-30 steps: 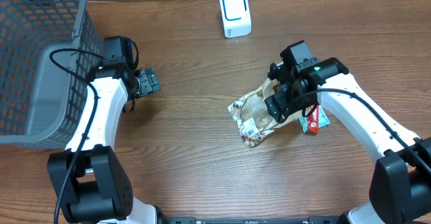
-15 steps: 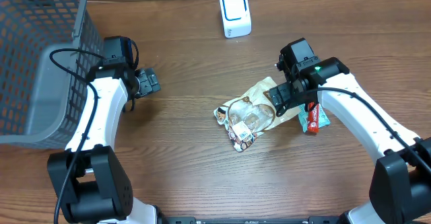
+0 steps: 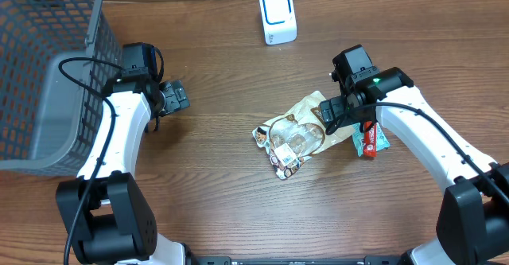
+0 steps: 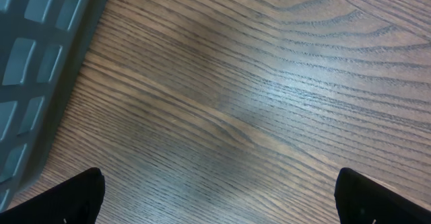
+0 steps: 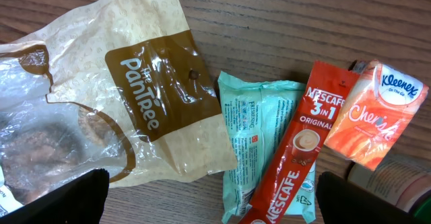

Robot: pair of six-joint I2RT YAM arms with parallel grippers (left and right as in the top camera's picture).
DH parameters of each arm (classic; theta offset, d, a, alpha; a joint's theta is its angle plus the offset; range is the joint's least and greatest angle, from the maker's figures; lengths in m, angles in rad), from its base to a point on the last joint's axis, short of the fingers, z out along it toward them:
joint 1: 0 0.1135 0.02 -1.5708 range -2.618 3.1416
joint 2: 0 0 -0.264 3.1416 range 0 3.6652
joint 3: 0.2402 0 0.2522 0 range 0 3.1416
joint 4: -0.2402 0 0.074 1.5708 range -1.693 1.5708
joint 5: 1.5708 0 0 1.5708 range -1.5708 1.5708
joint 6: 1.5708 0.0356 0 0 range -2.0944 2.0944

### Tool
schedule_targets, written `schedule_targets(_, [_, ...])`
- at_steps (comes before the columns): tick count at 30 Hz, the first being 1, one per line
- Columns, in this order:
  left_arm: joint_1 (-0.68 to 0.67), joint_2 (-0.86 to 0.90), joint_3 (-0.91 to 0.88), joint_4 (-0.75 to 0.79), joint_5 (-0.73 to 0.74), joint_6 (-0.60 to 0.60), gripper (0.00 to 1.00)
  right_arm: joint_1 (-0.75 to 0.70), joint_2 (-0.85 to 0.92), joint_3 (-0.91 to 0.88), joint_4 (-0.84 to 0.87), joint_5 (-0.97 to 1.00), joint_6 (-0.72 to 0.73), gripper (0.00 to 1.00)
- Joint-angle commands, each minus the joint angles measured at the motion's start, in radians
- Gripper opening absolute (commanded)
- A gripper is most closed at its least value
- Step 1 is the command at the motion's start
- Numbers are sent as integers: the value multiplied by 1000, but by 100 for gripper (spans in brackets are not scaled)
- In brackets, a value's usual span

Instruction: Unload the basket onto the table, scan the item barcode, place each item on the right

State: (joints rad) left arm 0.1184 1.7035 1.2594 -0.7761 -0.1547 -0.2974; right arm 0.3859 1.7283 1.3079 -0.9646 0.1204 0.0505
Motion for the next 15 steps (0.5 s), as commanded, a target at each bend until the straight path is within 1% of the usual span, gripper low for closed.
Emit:
schedule_targets(1, [0, -24, 17, 3, -10, -18, 100, -7, 0, 29, 3, 14, 10, 100])
schedule_targets(15, [0, -24, 17, 3, -10, -18, 100, -7, 8, 28, 3, 14, 10, 100])
